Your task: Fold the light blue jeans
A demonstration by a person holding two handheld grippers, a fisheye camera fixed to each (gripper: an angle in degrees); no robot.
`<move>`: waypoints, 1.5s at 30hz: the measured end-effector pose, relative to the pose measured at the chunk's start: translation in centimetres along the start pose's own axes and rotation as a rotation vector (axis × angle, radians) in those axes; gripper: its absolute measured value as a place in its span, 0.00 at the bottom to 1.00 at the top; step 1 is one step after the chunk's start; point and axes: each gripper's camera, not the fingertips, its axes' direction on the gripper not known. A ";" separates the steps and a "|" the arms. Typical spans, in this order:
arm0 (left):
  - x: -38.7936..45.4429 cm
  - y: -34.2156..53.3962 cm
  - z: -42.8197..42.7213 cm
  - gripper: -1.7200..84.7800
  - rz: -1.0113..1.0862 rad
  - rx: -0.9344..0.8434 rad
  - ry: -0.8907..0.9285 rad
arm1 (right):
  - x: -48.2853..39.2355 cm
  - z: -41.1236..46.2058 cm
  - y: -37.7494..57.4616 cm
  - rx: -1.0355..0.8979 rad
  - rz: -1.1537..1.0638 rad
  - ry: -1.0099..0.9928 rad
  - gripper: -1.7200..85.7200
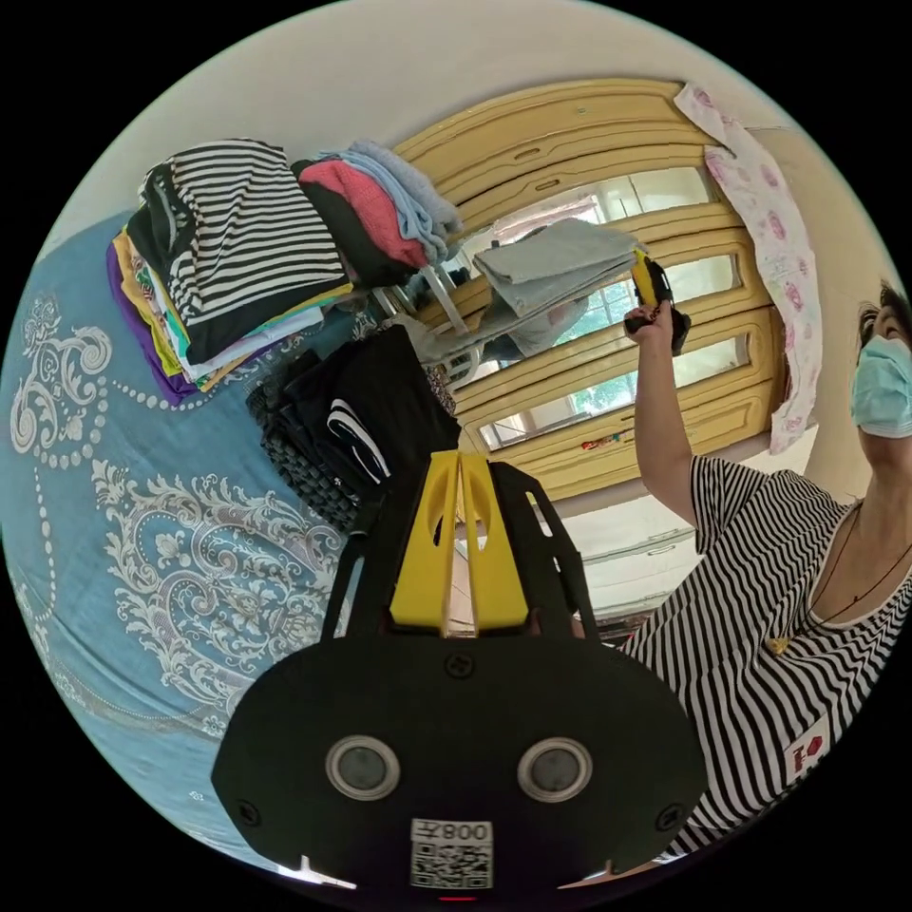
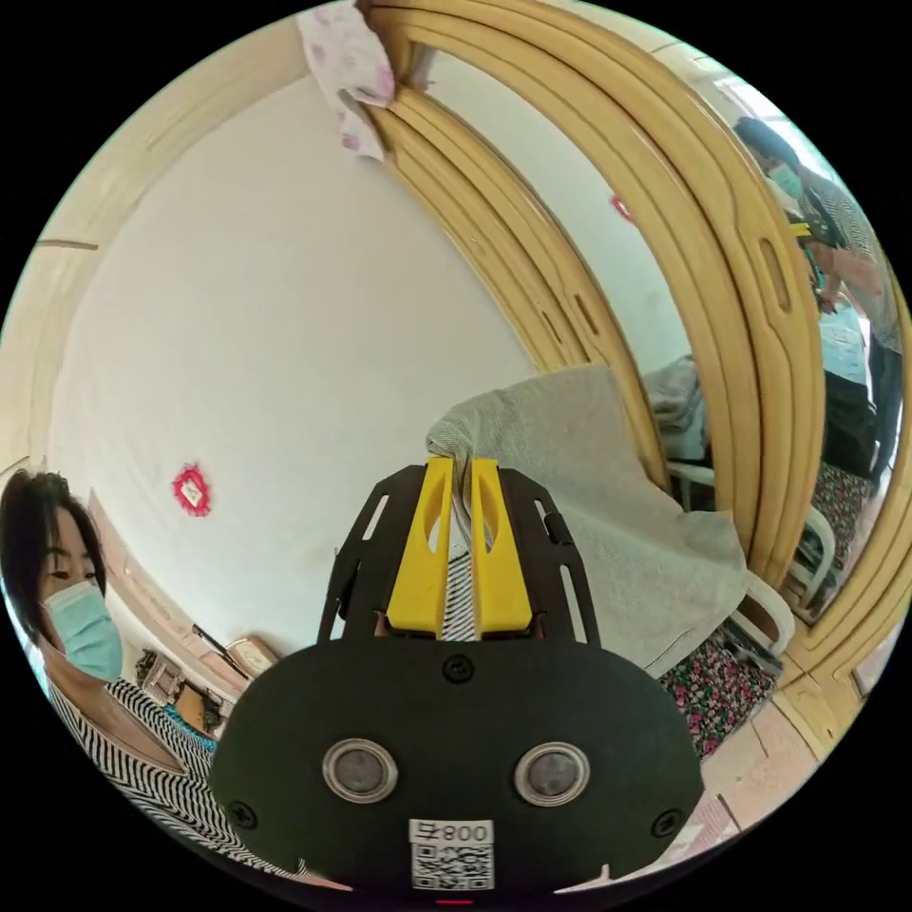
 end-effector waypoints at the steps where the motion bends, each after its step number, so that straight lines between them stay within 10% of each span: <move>1: 1.2 -0.1 0.0 0.03 0.011 0.013 0.001 | -2.4 -0.5 0.4 0.022 -0.034 -0.057 0.05; 12: 26.2 -1.4 -3.2 0.14 0.315 0.292 -0.189 | -25.1 -1.2 8.8 0.056 -0.269 -0.505 0.04; 25: 48.2 5.2 0.4 0.16 0.273 0.167 -0.401 | -42.0 8.2 32.8 -0.245 -0.179 -0.799 0.04; 45: 81.4 17.5 -11.0 0.02 -0.324 0.692 -0.753 | -34.7 23.0 43.3 -0.567 -0.153 -0.966 0.04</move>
